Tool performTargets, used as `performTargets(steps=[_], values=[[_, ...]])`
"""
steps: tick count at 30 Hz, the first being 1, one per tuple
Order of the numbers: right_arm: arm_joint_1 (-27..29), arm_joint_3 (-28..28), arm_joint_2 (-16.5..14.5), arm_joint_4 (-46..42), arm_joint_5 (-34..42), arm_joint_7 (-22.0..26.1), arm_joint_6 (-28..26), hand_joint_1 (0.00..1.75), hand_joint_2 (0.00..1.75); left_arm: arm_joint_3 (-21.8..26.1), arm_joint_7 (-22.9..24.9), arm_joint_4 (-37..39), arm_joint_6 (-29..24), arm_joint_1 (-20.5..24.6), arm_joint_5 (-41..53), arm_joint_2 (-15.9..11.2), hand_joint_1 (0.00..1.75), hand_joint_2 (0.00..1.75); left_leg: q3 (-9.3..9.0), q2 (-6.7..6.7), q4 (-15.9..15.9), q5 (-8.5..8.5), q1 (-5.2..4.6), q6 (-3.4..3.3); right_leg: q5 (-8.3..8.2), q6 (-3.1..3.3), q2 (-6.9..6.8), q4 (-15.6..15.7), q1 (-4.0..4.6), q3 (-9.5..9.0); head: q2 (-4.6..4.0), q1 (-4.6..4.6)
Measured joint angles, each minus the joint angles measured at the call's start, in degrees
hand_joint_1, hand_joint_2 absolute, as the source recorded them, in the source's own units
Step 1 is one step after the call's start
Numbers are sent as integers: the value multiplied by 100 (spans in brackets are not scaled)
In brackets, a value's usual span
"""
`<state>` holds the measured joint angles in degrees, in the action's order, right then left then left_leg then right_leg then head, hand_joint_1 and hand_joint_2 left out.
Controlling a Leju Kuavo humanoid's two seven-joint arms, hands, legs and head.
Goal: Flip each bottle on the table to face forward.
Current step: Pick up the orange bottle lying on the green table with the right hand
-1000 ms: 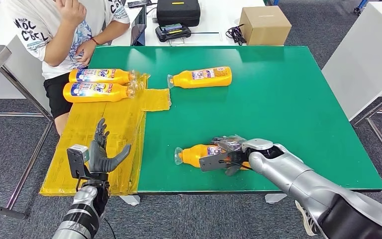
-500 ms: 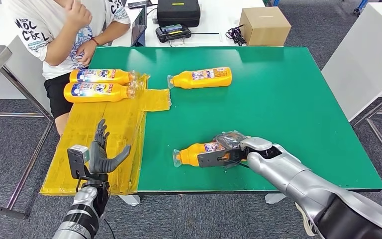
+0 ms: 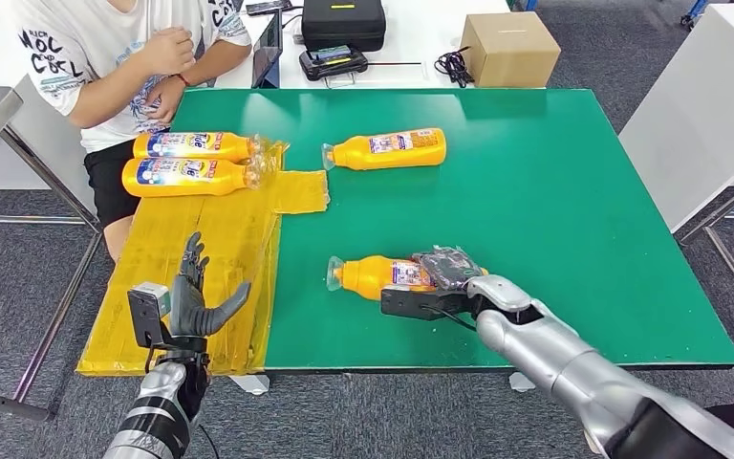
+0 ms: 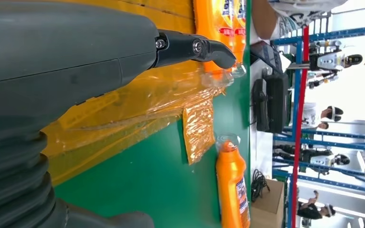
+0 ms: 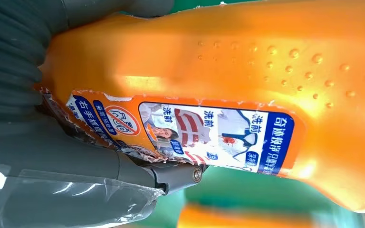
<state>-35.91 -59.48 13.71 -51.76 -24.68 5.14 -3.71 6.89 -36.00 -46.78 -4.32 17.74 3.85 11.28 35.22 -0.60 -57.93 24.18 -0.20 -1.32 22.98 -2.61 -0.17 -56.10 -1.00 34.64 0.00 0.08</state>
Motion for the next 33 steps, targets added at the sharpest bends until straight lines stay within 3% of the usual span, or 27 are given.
performTargets(steps=[7,13,20,23,25,28,33], values=[[1767,2197,-735,-1769,-1119,316,-1501,175,175,10,122,-482,-2,-388,-45,7,0,175,24,-5,1,4,13,3,5,4,-1,0,7,27,0,3],[2569,3583,-1246,-2647,-1253,757,-2221,175,175,54,172,-807,-162,-559,-221,44,0,175,25,-2,2,4,5,2,4,3,-1,1,0,27,0,0],[2885,4083,-1499,-2948,-1065,1137,-2540,175,175,53,242,-846,-108,-584,-316,57,0,175,23,-1,2,4,1,2,3,2,-1,2,-2,27,0,1],[3224,4653,-1797,-3253,-742,1684,-2773,175,175,-10,535,-854,454,-610,-702,115,0,175,22,0,1,4,2,2,3,2,0,2,-1,27,0,1],[3300,4772,-1863,-3252,-615,1934,-2652,175,175,-96,790,-857,953,-617,-1117,140,0,175,22,2,1,4,2,2,3,2,1,2,-1,27,0,1],[3394,4850,-1983,-3106,-484,2311,-2343,175,175,-321,1155,-912,1635,-660,-1716,147,0,175,22,5,1,4,2,2,3,2,2,2,-1,27,0,1],[3484,4698,-2327,-2504,-492,2770,-2002,175,175,-896,1576,-1173,2246,-815,-2230,150,0,175,23,6,2,4,5,2,4,3,3,1,1,28,0,1]])
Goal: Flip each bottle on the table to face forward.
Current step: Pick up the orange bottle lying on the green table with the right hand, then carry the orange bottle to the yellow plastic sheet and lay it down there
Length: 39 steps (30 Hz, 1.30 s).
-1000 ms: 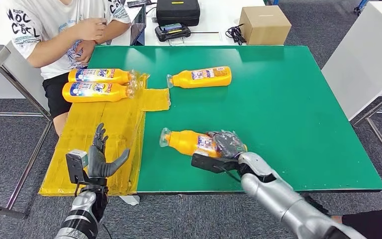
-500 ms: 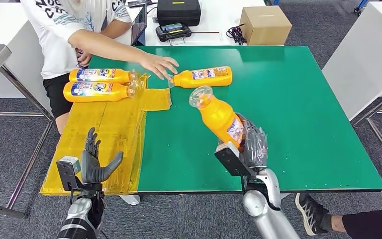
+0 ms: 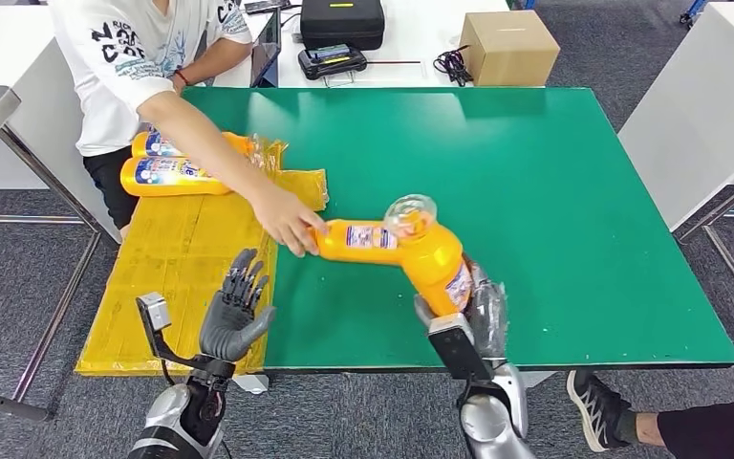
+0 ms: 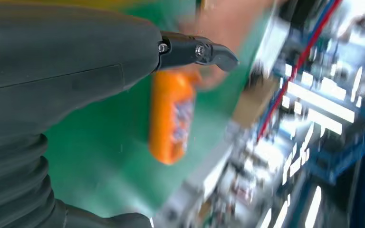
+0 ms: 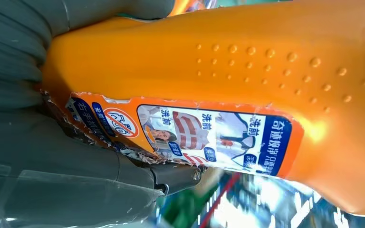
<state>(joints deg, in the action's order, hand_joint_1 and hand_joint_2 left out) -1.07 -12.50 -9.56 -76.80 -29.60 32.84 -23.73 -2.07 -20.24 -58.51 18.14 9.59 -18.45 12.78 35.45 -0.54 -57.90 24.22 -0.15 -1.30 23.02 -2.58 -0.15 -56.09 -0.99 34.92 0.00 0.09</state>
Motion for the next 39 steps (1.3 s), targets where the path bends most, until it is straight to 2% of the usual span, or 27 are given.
performTargets(steps=[4,11,18,39], values=[[3,-262,-241,405,-48,130,8,175,175,-391,142,-167,117,-57,-176,4,0,175,0,-3,0,0,2,0,0,0,-1,0,1,0,0,0],[-65,-546,-435,856,92,164,190,175,175,-791,227,-350,291,-123,-372,-26,0,175,0,-1,0,0,0,0,0,0,0,0,-1,-2,0,-1],[-277,-964,-713,1425,145,212,193,175,175,-1141,229,-519,250,-161,-313,-66,0,175,0,-2,0,-1,3,0,0,1,0,0,1,-1,0,0],[-688,-1438,-765,1951,258,100,412,175,175,-1388,77,-599,219,-161,-11,-138,0,175,0,-3,0,-1,3,0,0,0,0,-1,1,-2,0,-3]])
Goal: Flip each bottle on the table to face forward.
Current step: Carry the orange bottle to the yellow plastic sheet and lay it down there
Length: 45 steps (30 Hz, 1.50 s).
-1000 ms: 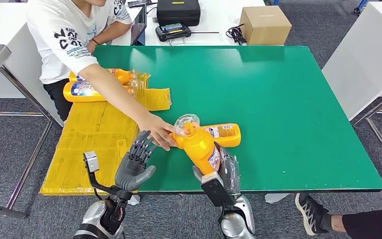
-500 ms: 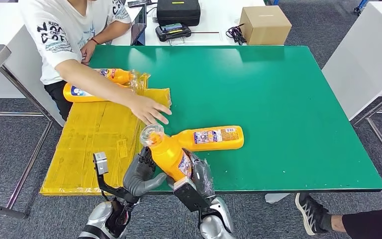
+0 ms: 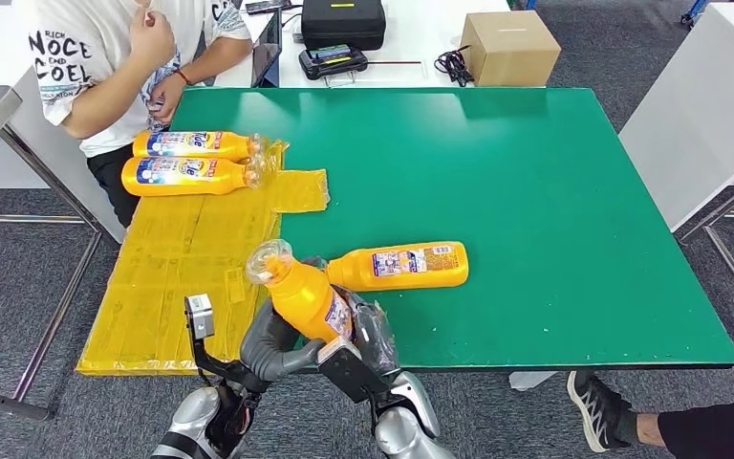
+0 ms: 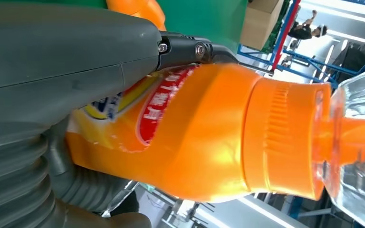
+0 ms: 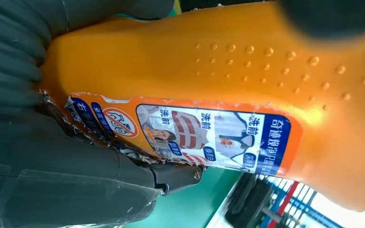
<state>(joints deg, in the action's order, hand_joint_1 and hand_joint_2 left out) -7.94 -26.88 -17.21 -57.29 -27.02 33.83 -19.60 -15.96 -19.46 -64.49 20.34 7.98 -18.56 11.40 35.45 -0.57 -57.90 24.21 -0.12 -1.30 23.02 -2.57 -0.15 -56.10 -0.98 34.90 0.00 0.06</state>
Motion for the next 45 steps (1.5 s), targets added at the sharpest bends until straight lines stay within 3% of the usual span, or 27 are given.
performTargets(steps=[20,21,25,27,31,32,43,44,45], values=[[-715,-1091,-113,1241,-34,-466,256,175,175,180,-31,203,-149,26,142,-143,0,175,-2,4,0,-1,0,1,0,0,2,1,0,3,0,1],[-739,-1141,-113,1273,-25,-485,263,175,175,188,-33,209,-164,29,150,-150,5,175,-2,5,0,-1,0,1,0,0,3,1,0,3,0,1],[-867,-1347,-126,1400,43,-612,280,175,175,243,-63,226,-258,32,167,-161,98,175,-7,10,0,-1,0,2,0,1,7,1,0,2,0,2],[-925,-1431,-128,1450,80,-660,282,175,175,272,-74,239,-293,32,166,-161,98,175,-9,10,0,-1,0,2,-1,1,7,1,0,1,0,2],[-1008,-1570,-128,1532,159,-712,282,175,175,324,-91,258,-334,31,166,-161,168,175,-12,11,0,-1,0,2,-1,1,8,1,0,-1,0,3],[-1023,-1591,-128,1546,167,-718,282,175,175,336,-95,261,-340,31,166,-161,175,175,-13,11,0,-1,0,2,-1,1,8,1,0,-1,0,2],[-1139,-1767,-129,1669,375,-695,271,173,175,436,-205,229,-409,-1,149,-152,175,175,-13,13,0,-1,0,2,-1,1,9,1,0,0,0,2],[-1142,-1770,-130,1674,381,-693,271,160,175,438,-210,220,-414,-5,146,-151,175,175,-13,13,0,-1,0,2,-1,1,9,1,0,0,0,2],[-1144,-1773,-132,1677,387,-692,270,120,175,442,-215,211,-417,-11,138,-150,175,175,-13,13,0,-1,0,2,-1,1,9,1,0,0,0,2]])
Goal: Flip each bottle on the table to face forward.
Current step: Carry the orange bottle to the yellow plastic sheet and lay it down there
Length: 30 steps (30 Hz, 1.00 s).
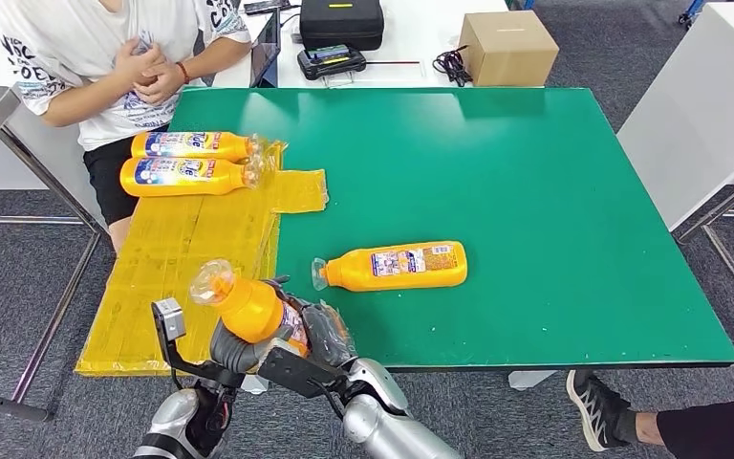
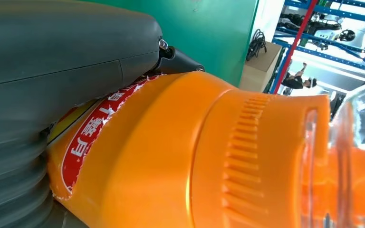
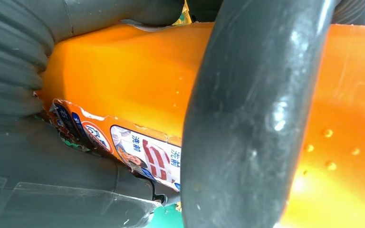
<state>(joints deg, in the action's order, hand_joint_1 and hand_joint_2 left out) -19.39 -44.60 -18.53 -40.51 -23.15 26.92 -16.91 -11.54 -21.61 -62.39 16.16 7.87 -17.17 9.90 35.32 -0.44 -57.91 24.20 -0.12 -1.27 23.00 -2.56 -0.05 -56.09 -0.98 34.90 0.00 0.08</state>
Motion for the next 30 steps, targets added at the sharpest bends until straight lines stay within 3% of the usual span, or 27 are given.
performTargets(steps=[2,3,6,16,24,30], values=[[-2,-4,-4,4,10,1,-8,34,175,9,-16,-23,-5,-13,-24,7,175,175,0,0,0,0,0,0,0,0,0,0,0,0,0,0],[-2,-6,-7,6,12,-1,-18,3,131,14,-25,-41,-6,-20,-36,9,175,175,0,0,0,0,0,0,0,0,0,0,0,1,0,1],[10,-20,-19,8,-10,-40,-146,0,0,24,-31,-119,-23,-35,-95,13,175,175,1,0,0,0,0,0,0,0,0,0,0,1,0,0],[219,166,2,-716,-669,-245,-951,0,0,133,-201,-713,-630,-59,-16,172,175,175,4,-3,0,0,-1,0,0,0,0,0,-1,1,0,-2],[1011,697,237,-2816,-975,-101,-1551,0,0,558,-777,-1146,-1940,176,799,197,175,175,7,-6,0,0,0,0,0,0,-1,0,0,2,0,-1],[1366,858,341,-3941,-907,49,-1633,0,0,872,-967,-1188,-2466,394,1216,197,175,175,6,-5,0,0,0,0,0,0,-1,0,0,1,0,-2]])
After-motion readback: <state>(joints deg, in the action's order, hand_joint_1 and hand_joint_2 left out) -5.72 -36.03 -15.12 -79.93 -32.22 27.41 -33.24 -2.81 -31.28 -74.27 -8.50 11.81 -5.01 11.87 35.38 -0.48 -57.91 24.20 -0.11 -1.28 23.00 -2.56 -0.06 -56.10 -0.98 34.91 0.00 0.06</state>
